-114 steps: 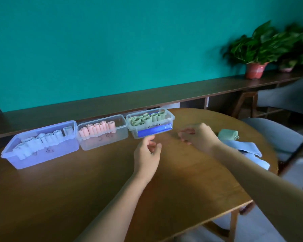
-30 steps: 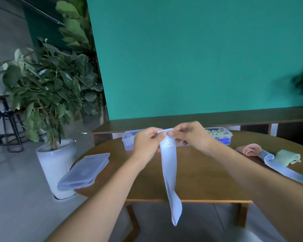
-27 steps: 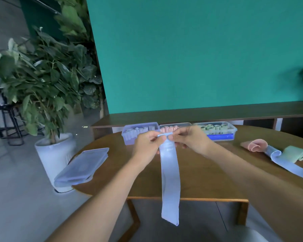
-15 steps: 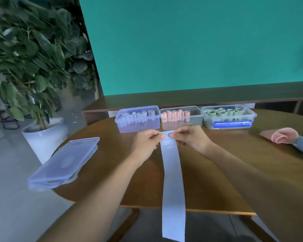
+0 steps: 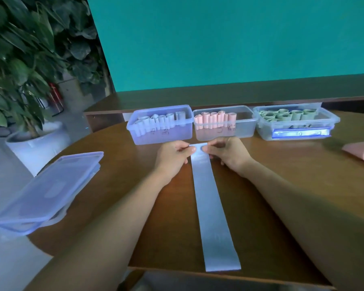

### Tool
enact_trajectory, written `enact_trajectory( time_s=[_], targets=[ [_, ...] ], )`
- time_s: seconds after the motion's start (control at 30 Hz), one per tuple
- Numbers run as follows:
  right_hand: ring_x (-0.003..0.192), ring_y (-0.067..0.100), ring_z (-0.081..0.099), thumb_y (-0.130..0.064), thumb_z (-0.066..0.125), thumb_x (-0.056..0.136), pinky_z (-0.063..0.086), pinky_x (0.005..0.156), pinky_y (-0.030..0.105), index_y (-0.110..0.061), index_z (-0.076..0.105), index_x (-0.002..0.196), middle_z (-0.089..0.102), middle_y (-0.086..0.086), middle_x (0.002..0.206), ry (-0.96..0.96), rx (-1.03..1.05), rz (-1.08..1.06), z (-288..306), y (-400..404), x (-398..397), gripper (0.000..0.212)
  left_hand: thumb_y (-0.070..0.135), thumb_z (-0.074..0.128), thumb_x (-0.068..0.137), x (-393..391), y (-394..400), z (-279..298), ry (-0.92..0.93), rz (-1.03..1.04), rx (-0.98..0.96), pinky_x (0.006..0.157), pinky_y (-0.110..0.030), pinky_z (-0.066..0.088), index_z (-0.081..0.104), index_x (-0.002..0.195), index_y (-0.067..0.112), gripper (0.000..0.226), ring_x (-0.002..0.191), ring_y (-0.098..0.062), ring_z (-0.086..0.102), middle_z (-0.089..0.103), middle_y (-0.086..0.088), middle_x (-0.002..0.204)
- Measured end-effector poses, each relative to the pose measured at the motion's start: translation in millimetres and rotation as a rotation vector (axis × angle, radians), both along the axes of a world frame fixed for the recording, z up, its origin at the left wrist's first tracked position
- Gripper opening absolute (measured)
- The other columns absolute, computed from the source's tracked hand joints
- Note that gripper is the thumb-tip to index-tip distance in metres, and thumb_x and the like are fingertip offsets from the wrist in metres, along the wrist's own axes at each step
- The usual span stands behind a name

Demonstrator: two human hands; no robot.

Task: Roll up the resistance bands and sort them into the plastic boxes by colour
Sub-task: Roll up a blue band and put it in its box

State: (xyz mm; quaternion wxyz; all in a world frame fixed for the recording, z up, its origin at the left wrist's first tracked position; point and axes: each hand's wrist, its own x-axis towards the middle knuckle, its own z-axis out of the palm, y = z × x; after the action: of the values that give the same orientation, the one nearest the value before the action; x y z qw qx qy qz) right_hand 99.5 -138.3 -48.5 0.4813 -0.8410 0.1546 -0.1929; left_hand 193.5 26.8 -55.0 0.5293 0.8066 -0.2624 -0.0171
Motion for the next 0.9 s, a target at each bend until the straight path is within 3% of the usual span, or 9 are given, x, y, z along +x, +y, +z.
enact_trajectory(
  time_s=[0.13,0.23,0.33,0.43,0.57,0.73,0.8,0.9],
  targets=[
    [0.079,0.009,0.066,-0.038,0.07,0.094,0.044,0.072,0.017,-0.02,0.074,0.107,0.074,-0.005,0.087,0.031,-0.161,-0.088,-3.3,5.9,4.3,0.023,0.032,0.075,0.088,6.7,-4.3,-2.9,-0.042,0.015,0.016,0.078,-0.025,0.055,0.076,0.104,0.02,0.02,0.075,-0.004,0.068,0.075,0.005,0.085],
    [0.095,0.01,0.065,-0.038,0.072,0.092,0.044,0.083,0.019,-0.016,0.069,0.122,0.072,-0.002,0.111,0.052,-0.208,-0.088,-3.3,9.7,-7.0,0.037,0.032,0.077,0.086,3.0,0.6,-2.6,-0.049,0.021,0.091,0.084,-0.019,0.05,0.066,0.125,0.022,0.041,0.096,-0.002,0.064,0.068,0.008,0.115],
    [0.103,0.011,0.063,-0.036,0.07,0.093,0.043,0.088,0.018,-0.017,0.065,0.128,0.069,-0.002,0.119,0.077,-0.258,-0.023,-0.4,20.0,-31.6,0.04,0.031,0.073,0.089,-9.1,10.1,-0.6,-0.1,0.03,0.216,0.099,-0.025,0.047,0.056,0.138,0.02,0.053,0.112,-0.011,0.061,0.063,0.002,0.131],
    [0.111,0.014,0.063,-0.034,0.069,0.094,0.047,0.095,0.021,-0.018,0.062,0.133,0.066,0.0,0.127,0.076,-0.282,0.036,-1.0,31.2,-61.1,0.043,0.036,0.067,0.094,-29.1,23.6,-0.6,-0.146,0.018,0.344,0.11,-0.033,0.042,0.052,0.143,0.023,0.053,0.129,-0.017,0.054,0.057,-0.001,0.141],
    [0.116,0.014,0.063,-0.037,0.07,0.093,0.049,0.101,0.025,-0.021,0.061,0.135,0.065,-0.003,0.131,0.07,-0.304,0.08,-1.5,44.9,-100.4,0.046,0.043,0.063,0.096,-66.5,46.4,3.0,-0.21,-0.009,0.431,0.113,-0.035,0.038,0.05,0.144,0.026,0.053,0.136,-0.017,0.046,0.051,0.004,0.148],
    [0.113,0.003,0.064,-0.038,0.076,0.087,0.05,0.105,0.031,-0.032,0.071,0.117,0.068,-0.016,0.122,-0.021,-0.207,0.231,-4.0,62.2,-164.2,0.031,0.038,0.067,0.094,-129.9,85.9,5.8,-0.233,-0.124,0.326,0.109,-0.029,0.042,0.058,0.137,0.031,0.045,0.128,-0.009,0.052,0.057,0.016,0.14],
    [0.113,0.006,0.064,-0.037,0.079,0.084,0.049,0.103,0.031,-0.032,0.073,0.107,0.07,-0.017,0.115,-0.05,-0.19,0.327,-4.3,68.3,-187.4,0.024,0.033,0.072,0.09,-149.4,102.1,5.9,-0.179,-0.203,0.206,0.101,-0.026,0.049,0.069,0.122,0.034,0.032,0.115,-0.002,0.062,0.066,0.023,0.124],
    [0.112,0.017,0.065,-0.031,0.082,0.082,0.048,0.099,0.03,-0.025,0.076,0.099,0.071,-0.01,0.111,-0.058,-0.179,0.436,-2.2,70.6,-204.9,0.02,0.027,0.079,0.084,-172.0,118.0,5.3,-0.215,-0.339,0.163,0.085,-0.026,0.055,0.079,0.098,0.027,0.014,0.098,-0.007,0.068,0.073,0.02,0.098]
  ],
)
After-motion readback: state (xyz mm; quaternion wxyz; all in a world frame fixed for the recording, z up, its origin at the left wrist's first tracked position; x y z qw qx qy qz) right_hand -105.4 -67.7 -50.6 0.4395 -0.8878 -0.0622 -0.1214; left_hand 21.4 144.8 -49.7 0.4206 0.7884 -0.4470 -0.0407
